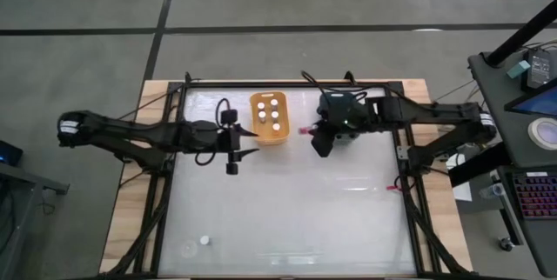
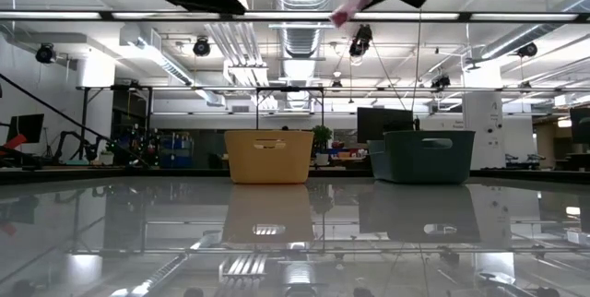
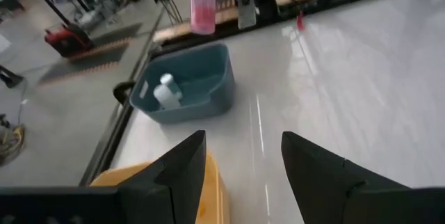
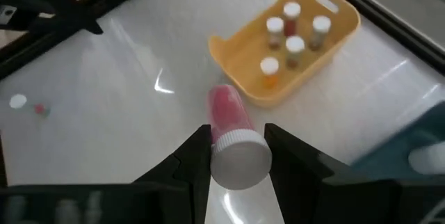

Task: Pick and place medicine bottles into bin by pill shape (circle, oval)
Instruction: Put the pink capsule bottle into the yellow bin

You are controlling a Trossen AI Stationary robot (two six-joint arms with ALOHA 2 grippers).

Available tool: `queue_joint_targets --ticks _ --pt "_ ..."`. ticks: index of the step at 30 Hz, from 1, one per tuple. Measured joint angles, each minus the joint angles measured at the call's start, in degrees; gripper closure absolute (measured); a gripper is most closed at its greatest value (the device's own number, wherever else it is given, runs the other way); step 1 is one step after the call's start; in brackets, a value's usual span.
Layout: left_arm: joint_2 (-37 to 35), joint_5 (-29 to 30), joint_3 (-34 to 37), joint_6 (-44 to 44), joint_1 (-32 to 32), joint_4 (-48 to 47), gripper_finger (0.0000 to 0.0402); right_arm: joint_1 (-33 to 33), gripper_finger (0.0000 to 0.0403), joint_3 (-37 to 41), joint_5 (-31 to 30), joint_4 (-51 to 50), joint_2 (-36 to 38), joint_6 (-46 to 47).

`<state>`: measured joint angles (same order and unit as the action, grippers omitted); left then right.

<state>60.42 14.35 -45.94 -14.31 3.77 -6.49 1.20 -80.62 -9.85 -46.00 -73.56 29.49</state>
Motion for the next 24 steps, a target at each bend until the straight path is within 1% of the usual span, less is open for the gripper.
queue_joint_targets --ticks 7,14,24 --pt "-4.0 1.0 2.5 -1.1 0.0 1.8 0.0228 0.6 0.0287 -9.9 2.0 -2.6 -5.9 -4.0" --pt "-6.7 1.0 4.2 -1.1 0.0 1.7 0.0228 2.3 0.0287 -22.4 2.5 -9.5 -14.0 -9.8" --pt "-7.3 1.1 4.2 -1.1 0.0 1.7 0.0228 5.4 0.0287 -40.7 2.6 -18.6 -26.2 -16.4"
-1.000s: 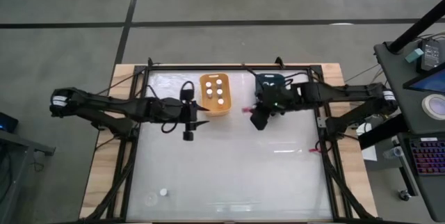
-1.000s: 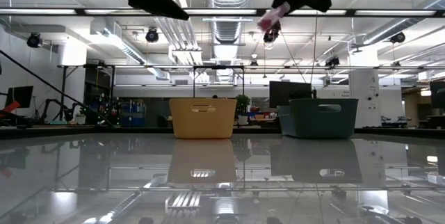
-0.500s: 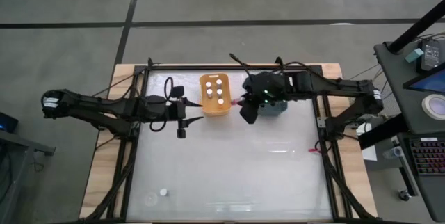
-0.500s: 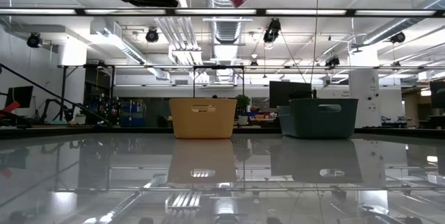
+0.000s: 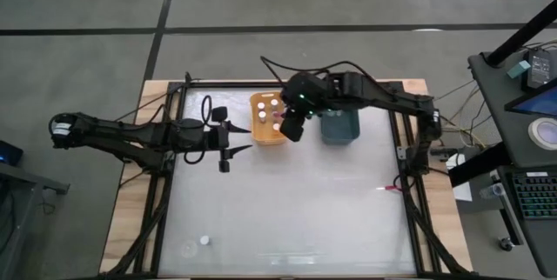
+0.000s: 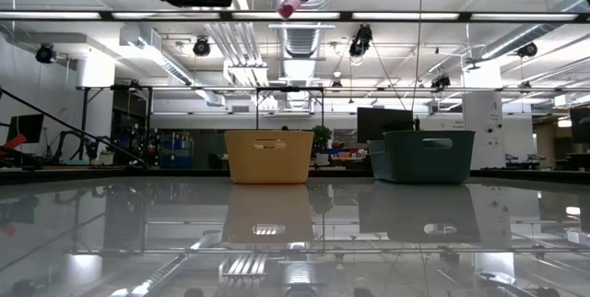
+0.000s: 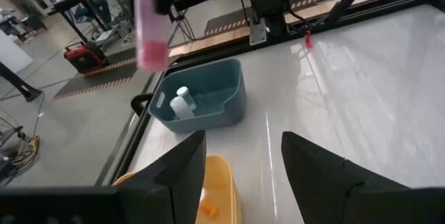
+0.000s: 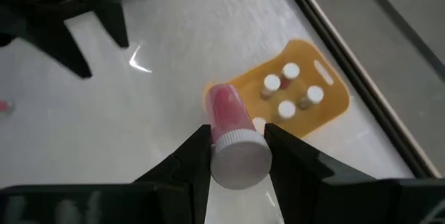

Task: Pick and place medicine bottles into bin by pill shape (circle, oval)
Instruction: Put the pink capsule bottle into the yellow bin

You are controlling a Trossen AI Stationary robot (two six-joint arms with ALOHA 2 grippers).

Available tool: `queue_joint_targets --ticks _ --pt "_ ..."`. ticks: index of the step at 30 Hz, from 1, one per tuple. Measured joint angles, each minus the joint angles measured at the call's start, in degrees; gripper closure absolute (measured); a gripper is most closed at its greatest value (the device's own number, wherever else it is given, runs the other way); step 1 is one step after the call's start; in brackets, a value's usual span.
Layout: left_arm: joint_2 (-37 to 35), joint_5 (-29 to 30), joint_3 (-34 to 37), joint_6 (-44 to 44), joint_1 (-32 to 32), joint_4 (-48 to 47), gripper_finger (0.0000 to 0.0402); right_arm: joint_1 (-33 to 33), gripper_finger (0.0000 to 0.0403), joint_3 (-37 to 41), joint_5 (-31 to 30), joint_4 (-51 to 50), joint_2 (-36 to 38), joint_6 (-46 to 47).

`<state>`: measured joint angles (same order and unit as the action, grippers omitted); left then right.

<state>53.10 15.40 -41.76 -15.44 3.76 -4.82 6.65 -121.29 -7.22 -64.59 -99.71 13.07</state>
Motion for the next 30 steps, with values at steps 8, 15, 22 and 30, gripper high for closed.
queue_joint_targets --ticks 8,15,22,30 --pt "-0.8 0.1 0.1 0.0 0.0 -1.0 0.0228 1.6 0.0287 -8.7 3.2 -1.6 -6.7 -3.3" --pt "-3.0 1.8 0.9 0.0 0.0 -2.0 0.0228 3.1 0.0287 -13.3 3.4 -2.6 -10.8 -5.4" --pt "-5.3 4.8 1.8 0.0 0.0 -2.3 0.0228 5.8 0.0287 -13.7 3.7 -2.7 -13.5 -6.8" --pt "-7.1 5.2 2.9 -0.1 0.0 -2.2 0.0228 9.1 0.0287 -13.7 7.2 -2.2 -16.7 -8.2"
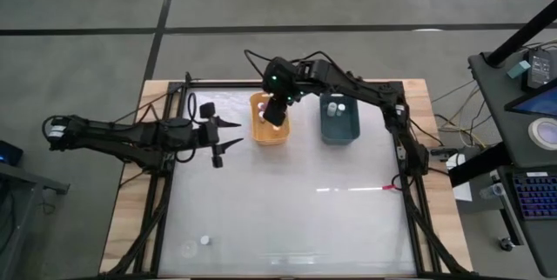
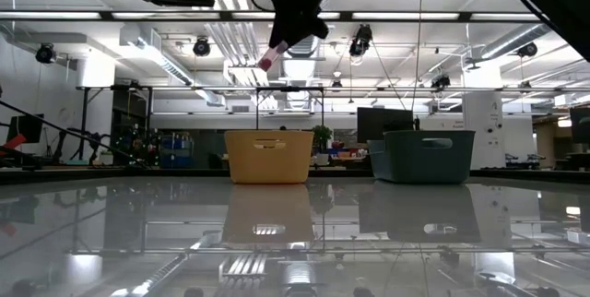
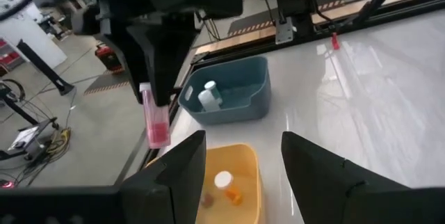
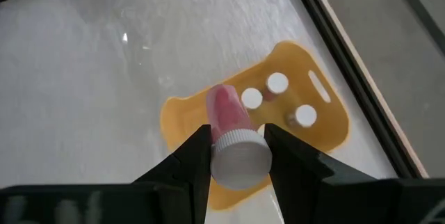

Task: Pick and place medicine bottles into bin by pill shape (circle, oval)
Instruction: Put the pink capsule bottle into the yellow bin

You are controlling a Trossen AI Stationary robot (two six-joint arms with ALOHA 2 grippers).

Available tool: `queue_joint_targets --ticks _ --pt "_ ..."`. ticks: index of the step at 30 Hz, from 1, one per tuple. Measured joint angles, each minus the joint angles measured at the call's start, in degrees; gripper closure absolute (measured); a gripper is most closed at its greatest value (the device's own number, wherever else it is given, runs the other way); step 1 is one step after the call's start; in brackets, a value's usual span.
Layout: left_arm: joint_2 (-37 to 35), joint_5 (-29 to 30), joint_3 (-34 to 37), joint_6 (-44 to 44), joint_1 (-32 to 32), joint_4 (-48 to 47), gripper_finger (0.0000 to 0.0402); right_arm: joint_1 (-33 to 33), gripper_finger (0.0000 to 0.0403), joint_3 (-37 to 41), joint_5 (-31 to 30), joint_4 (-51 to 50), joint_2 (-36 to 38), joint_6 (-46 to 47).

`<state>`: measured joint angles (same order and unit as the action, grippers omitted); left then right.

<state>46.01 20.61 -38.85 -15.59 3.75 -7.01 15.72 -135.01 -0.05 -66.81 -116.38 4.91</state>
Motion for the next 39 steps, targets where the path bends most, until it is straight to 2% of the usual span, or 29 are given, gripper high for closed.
queue_joint_targets --ticks 15,39 --pt "-3.8 2.5 1.7 -0.4 0.0 0.5 0.0228 1.1 0.0287 0.0 2.2 1.5 -7.5 -1.9" --pt "-3.7 2.5 1.7 -1.1 0.0 0.6 0.0228 1.3 0.0287 0.0 3.5 2.6 -15.9 -3.0"
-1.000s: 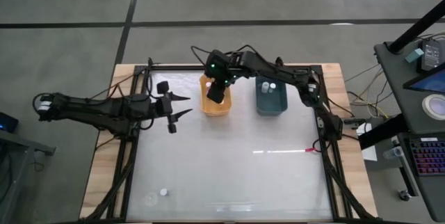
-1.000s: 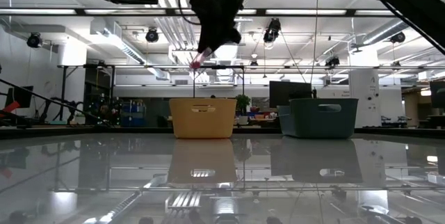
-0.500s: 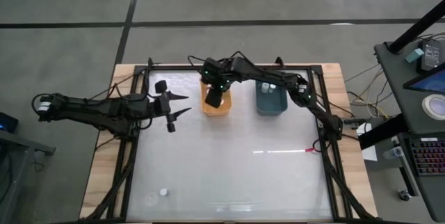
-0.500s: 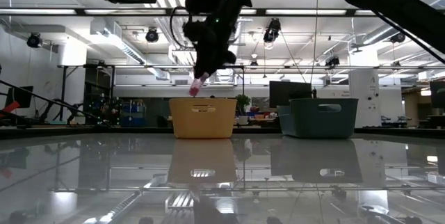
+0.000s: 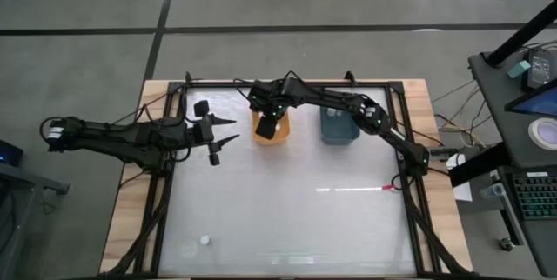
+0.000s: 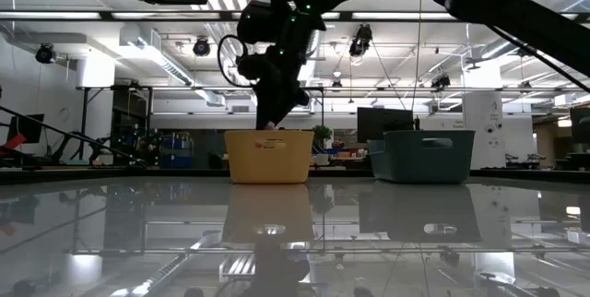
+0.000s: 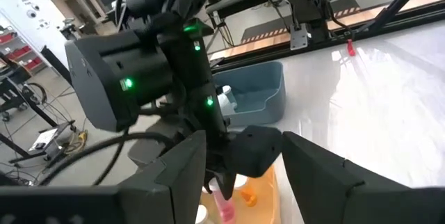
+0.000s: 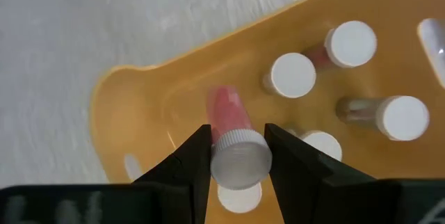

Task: Pick and place medicine bottles into bin by pill shape (circle, oval)
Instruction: Put the pink capsule bottle into the yellow bin

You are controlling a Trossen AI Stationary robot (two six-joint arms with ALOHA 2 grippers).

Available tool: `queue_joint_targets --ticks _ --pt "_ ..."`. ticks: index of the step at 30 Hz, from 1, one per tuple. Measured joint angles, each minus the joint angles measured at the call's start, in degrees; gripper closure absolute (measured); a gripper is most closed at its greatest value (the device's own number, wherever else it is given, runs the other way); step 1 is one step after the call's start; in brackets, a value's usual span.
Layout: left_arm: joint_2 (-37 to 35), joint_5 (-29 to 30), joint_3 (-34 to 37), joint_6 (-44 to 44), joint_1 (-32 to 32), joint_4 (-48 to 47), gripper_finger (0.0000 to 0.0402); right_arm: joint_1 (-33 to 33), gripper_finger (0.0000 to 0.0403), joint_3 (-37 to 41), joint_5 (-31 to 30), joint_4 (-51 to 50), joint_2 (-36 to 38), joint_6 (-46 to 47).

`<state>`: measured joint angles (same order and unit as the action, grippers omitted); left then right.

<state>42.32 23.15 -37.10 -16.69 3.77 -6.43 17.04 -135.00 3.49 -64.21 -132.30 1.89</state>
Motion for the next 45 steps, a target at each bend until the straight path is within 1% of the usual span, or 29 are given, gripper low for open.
queue_joint_targets --ticks 17,38,41,45 --pt "0.0 0.2 0.0 -0.2 0.0 0.0 0.0228 0.0 0.0287 0.0 0.0 1.3 -3.2 -0.6" --pt "0.0 0.2 0.0 -0.2 0.0 0.0 0.0228 -0.2 0.0287 0.1 0.0 3.1 -4.3 -0.4" --pt "0.0 0.2 0.0 -0.2 0.0 0.0 0.0228 -0.2 0.0278 0.1 0.0 3.2 -4.3 -0.1" --pt "0.0 0.2 0.0 -0.2 0.0 0.0 0.0228 -0.1 0.0250 0.1 0.0 3.3 -4.3 0.5"
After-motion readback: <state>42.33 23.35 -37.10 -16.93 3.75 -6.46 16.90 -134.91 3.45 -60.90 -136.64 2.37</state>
